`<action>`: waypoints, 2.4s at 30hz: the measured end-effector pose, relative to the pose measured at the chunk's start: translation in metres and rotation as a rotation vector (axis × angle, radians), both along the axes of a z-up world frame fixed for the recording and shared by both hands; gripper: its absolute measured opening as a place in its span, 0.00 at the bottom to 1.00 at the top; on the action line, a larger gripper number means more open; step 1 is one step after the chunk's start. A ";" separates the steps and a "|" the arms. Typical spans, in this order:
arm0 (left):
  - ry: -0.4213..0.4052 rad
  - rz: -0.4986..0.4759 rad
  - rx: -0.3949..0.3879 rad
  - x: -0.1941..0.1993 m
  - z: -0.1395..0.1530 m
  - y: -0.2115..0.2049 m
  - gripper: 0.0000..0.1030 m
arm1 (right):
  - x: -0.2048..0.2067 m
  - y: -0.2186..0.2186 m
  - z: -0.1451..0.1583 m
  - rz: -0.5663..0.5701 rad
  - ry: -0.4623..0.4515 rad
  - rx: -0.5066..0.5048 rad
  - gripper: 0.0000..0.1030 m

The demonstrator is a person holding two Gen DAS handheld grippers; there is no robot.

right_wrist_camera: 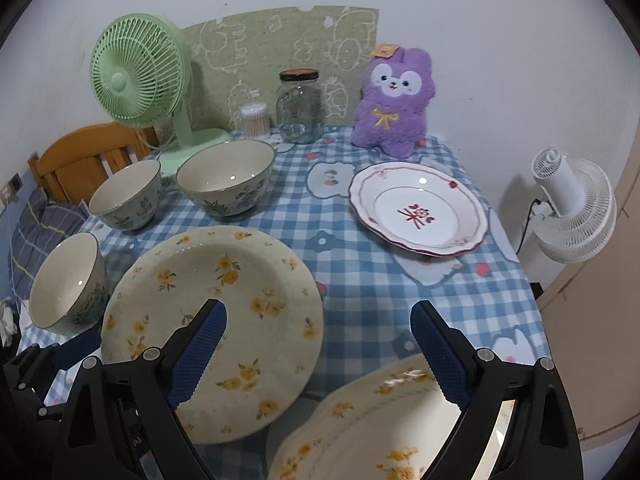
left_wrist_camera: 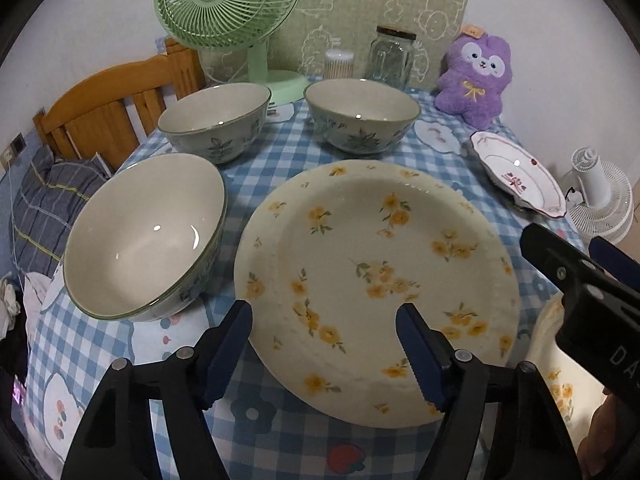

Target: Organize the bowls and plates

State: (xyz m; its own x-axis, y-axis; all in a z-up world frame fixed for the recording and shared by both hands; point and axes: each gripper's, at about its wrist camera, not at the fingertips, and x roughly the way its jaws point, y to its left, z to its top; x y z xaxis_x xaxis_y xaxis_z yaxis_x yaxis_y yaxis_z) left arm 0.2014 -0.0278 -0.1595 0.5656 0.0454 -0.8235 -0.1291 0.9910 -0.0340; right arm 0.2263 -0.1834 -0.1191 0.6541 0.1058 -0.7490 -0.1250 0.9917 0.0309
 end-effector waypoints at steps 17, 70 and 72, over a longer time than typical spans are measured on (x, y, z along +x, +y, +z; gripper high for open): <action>0.074 0.049 -0.022 0.015 -0.020 0.019 0.72 | 0.021 0.016 -0.023 0.030 0.061 -0.010 0.92; 0.090 0.049 -0.032 0.018 -0.025 0.030 0.66 | 0.031 0.022 -0.060 0.076 0.298 0.051 0.50; 0.090 0.046 -0.027 0.018 -0.025 0.030 0.66 | 0.032 0.021 -0.061 0.076 0.303 0.059 0.50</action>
State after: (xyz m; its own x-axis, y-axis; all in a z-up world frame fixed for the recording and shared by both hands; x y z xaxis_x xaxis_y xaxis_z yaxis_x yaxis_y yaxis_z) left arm 0.2191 0.0023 -0.1847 0.4872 0.0469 -0.8720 -0.1785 0.9828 -0.0469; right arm 0.2580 -0.1623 -0.1798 0.3909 0.1952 -0.8995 -0.1753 0.9751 0.1355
